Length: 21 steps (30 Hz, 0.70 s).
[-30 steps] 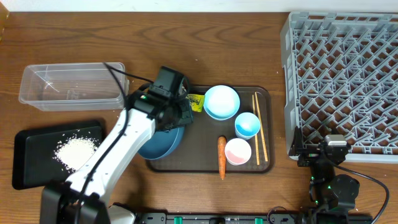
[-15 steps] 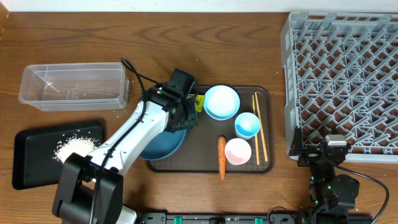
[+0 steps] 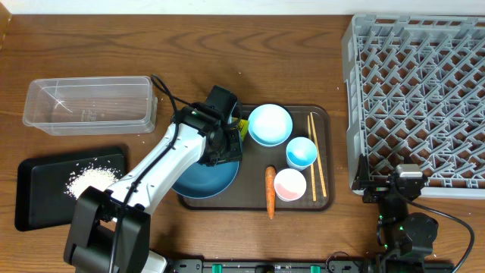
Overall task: Sort waste into correct bins and load items into the dishwasher rack
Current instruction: 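Bring the emptied blue bowl back onto the brown tray, then set the blue bowl down on the tray and open the left gripper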
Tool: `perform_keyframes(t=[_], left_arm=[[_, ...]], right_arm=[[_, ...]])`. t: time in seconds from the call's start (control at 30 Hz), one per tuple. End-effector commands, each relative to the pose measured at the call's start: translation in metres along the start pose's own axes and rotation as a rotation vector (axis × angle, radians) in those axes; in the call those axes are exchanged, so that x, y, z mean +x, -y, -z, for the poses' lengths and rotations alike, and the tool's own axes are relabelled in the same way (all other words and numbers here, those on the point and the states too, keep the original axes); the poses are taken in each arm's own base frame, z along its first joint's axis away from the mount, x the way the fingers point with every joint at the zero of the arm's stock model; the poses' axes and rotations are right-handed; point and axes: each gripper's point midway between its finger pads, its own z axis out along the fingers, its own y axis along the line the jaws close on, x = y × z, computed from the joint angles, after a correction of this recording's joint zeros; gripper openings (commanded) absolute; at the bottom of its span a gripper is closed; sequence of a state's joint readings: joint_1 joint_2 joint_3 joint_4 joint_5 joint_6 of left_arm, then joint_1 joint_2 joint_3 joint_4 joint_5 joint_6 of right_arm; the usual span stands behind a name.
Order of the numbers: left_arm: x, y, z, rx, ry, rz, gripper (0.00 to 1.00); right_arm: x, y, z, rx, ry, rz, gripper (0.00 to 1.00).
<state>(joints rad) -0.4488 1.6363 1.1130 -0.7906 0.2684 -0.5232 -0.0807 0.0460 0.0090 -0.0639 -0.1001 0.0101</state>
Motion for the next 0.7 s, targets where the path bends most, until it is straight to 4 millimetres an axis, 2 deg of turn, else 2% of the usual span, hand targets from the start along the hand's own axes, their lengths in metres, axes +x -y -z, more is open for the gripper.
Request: perform_keyframes(t=[0.0, 0.13, 0.33, 0.47, 0.53, 0.67], left_arm=[[0.007, 0.002, 0.002, 0.013, -0.031, -0.001, 0.43], [0.012, 0.009, 0.013, 0.049, -0.038, -0.004, 0.38], [0.017, 0.016, 0.048, 0.099, 0.031, -0.02, 0.37], [0.03, 0.024, 0.067, 0.126, 0.058, -0.061, 0.47], [0.04, 0.03, 0.069, 0.13, 0.05, -0.095, 0.49], [0.06, 0.046, 0.062, 0.12, 0.018, -0.163, 0.52]], right_arm=[[0.002, -0.002, 0.0, -0.007, -0.007, 0.008, 0.99], [0.002, -0.002, 0.0, -0.007, -0.007, 0.008, 0.99], [0.002, -0.002, 0.0, -0.007, -0.007, 0.008, 0.99], [0.002, -0.002, 0.0, -0.007, -0.007, 0.008, 0.99], [0.002, -0.002, 0.0, -0.007, -0.007, 0.008, 0.99], [0.002, -0.002, 0.0, -0.007, -0.007, 0.008, 0.99]])
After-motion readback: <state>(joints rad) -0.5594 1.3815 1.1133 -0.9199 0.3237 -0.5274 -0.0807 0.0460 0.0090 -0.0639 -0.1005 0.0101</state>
